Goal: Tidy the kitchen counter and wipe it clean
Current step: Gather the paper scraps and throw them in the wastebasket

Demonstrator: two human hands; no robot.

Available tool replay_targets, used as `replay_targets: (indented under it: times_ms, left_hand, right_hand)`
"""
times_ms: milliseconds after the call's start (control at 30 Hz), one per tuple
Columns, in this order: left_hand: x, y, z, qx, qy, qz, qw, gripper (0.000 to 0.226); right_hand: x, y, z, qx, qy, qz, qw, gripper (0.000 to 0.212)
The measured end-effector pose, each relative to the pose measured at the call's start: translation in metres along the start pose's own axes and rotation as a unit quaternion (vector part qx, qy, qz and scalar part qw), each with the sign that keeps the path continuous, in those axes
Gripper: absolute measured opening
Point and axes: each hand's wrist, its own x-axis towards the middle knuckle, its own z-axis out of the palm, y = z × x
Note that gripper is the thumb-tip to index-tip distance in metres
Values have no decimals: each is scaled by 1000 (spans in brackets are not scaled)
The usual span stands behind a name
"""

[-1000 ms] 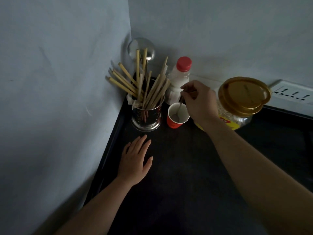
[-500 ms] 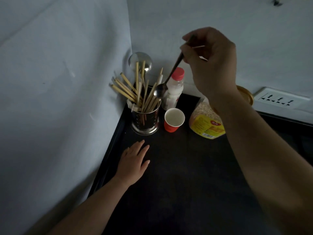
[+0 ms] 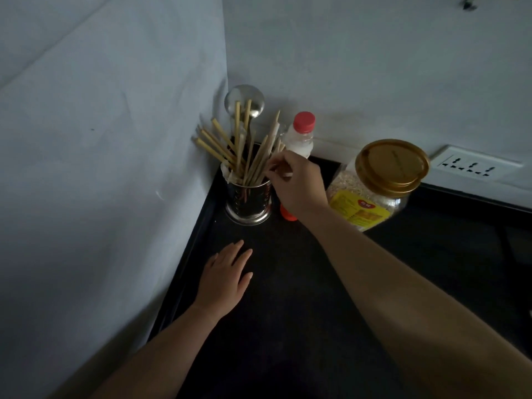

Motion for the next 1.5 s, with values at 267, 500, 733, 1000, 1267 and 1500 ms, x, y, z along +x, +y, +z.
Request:
replay_targets:
  times_ms: [267,500,733,1000,1267,1500]
  left_hand:
    - [3,18,-19,24,-49,-31,998,58]
    - [-52,92,-43,-149,-62,42,986,47]
    - [-168,226,-23,-318,-222,120,914,26]
    - [-263,402,55,-275,-382,254,845,17]
    - [-311,526,101,-145,-488,402,761,14]
    - [-320,643,157,-69,-530,450,716,14]
  right_hand:
    - [-90,21,-45,-99,-31,119,987,34]
    - [-241,48,-101,-54,21,243,968,37]
    - [-447,61,-166,17,172,305,936,39]
    - [-677,54,-229,-18,315,399,861,42]
    - [-810,51,-240,61,521,475,706,48]
    - [-867,96,-281,94,575,519,625,29]
